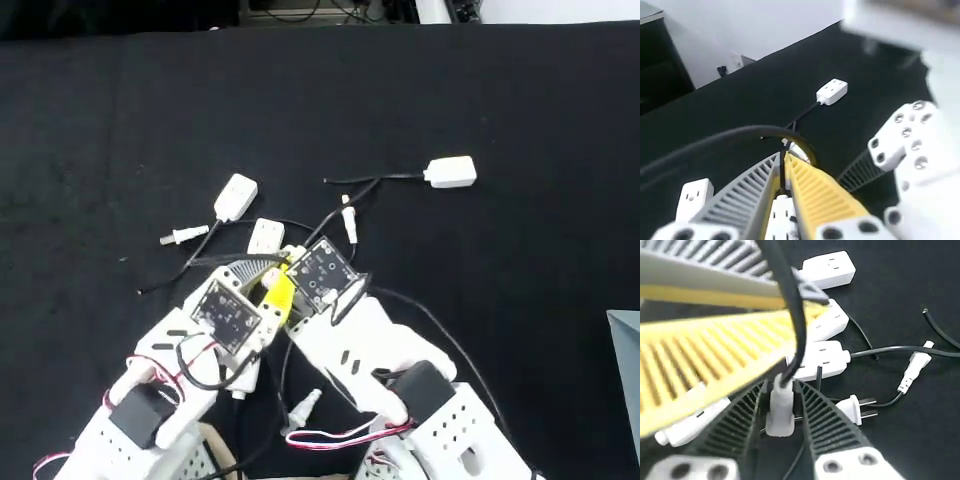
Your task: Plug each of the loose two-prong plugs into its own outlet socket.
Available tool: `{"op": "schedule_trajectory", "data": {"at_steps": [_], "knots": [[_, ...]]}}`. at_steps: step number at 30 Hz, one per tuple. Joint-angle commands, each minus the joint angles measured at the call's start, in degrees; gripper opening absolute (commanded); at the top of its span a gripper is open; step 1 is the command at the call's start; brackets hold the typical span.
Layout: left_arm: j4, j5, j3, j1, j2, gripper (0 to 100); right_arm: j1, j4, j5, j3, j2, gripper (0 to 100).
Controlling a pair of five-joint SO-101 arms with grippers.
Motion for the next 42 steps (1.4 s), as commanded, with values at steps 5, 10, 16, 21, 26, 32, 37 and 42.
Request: {"op": "schedule_trajectory", "data": {"at_steps": [5,10,16,21,26,32,37,42], "knots": [[-4.04,-0.53,-4.70,4.62,-0.44,3,1.41,-0.26,0.62,-0.22,-0.48,1.1],[-3.60,-0.53,-4.26,4.62,-0.44,3,1.49,-0.26,0.35,-0.40,-0.48,1.1],[-0.70,-0.53,-6.29,-0.84,-0.44,3,3.69,-0.35,0.18,-0.66,-0.48,1.1],[2.99,-0.53,-7.16,-10.42,-0.44,3,13.71,0.00,-1.41,-3.82,-0.48,1.1],[15.12,-1.14,-7.34,-20.09,-0.44,3,21.27,0.00,-11.87,-5.93,0.04,1.1],[22.07,-10.11,-12.88,-32.40,-0.35,3,21.45,0.09,-17.49,-4.70,0.13,1.1],[27.08,-6.95,-16.57,-37.23,-0.35,3,21.54,-0.26,-21.36,-2.24,0.13,1.1],[30.33,-6.51,-21.49,-39.08,4.92,3,21.54,0.00,-21.71,-1.71,0.13,1.1]]}}
